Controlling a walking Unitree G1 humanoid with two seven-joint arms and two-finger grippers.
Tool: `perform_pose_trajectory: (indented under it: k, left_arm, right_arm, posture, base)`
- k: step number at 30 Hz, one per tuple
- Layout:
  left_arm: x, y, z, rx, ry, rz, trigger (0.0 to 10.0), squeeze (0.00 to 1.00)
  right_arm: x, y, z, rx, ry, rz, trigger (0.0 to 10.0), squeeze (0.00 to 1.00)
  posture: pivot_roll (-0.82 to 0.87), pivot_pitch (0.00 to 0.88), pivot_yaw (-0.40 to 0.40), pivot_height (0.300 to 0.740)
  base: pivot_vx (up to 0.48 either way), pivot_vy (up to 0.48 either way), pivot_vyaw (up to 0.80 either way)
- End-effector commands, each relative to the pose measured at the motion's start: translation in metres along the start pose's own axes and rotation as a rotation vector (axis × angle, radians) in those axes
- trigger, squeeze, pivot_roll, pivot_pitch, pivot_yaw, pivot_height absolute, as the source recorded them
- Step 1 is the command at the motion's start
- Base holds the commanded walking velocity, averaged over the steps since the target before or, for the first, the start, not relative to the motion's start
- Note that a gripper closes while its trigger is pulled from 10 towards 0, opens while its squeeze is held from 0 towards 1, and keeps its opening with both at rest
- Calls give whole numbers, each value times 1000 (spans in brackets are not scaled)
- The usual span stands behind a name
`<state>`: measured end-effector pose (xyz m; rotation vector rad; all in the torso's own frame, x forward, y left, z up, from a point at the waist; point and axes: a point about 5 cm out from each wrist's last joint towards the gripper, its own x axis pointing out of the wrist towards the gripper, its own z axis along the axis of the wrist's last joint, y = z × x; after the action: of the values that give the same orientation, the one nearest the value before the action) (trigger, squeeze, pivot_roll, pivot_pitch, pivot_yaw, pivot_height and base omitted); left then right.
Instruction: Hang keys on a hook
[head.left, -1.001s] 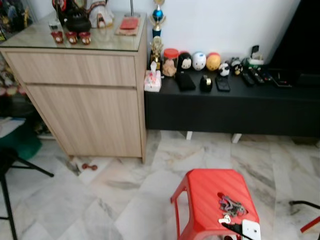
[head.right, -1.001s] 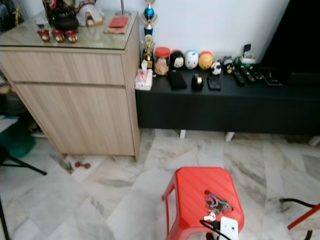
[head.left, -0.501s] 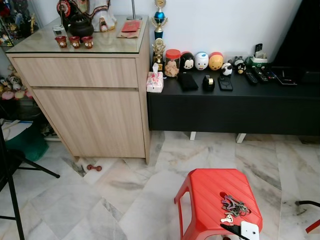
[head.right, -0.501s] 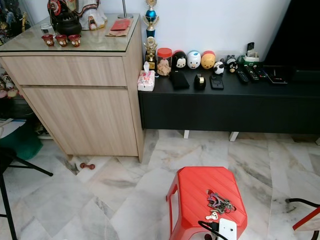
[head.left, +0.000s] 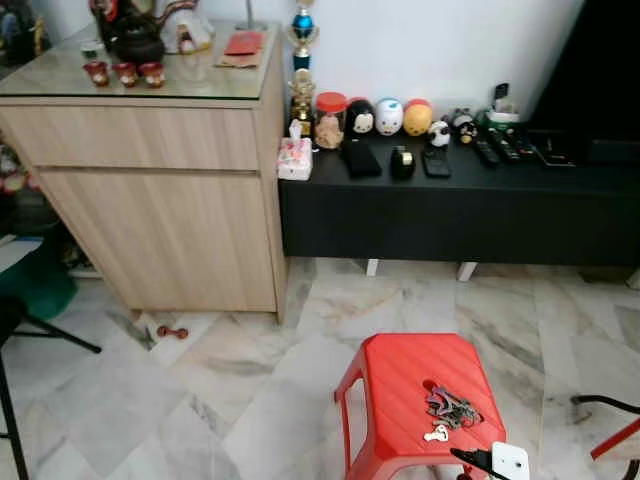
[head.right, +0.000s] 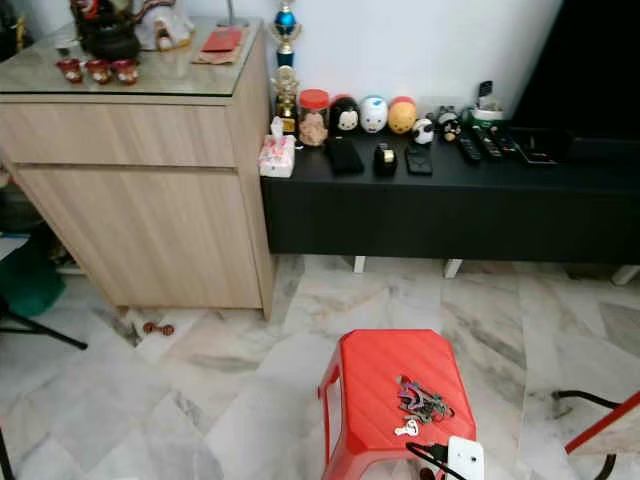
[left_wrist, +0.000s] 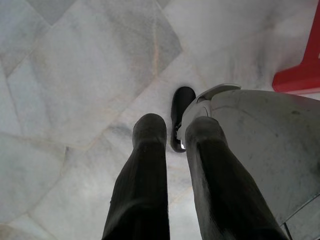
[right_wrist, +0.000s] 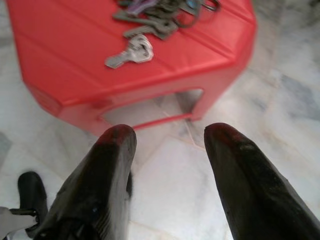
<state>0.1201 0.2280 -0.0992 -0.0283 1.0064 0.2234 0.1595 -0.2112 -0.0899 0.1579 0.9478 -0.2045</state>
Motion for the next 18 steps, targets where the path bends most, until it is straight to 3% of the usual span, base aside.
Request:
perform_pose_trajectory:
  k: [1, 8, 18]
  left_arm:
    - [-1, -6, -7, 2, 27, -18, 10000, 0]
    - [0, -5, -4, 2, 20, -18, 10000, 0]
    - [0, -4, -1, 4, 15, -17, 10000, 0]
  right_arm:
    - [-1, -5, 0, -2, -4, -13, 10000, 0]
    - [0, -3, 1, -1, -5, -12, 10000, 0]
    - [0, 1, 7, 56, -70, 2, 10000, 0]
  posture:
    - [203, 19, -79, 740]
    - [202, 13, -76, 740]
    - [191, 11, -62, 740]
  base:
    - [0, -251, 0]
    - [0, -252, 0]
    - [0, 0, 0]
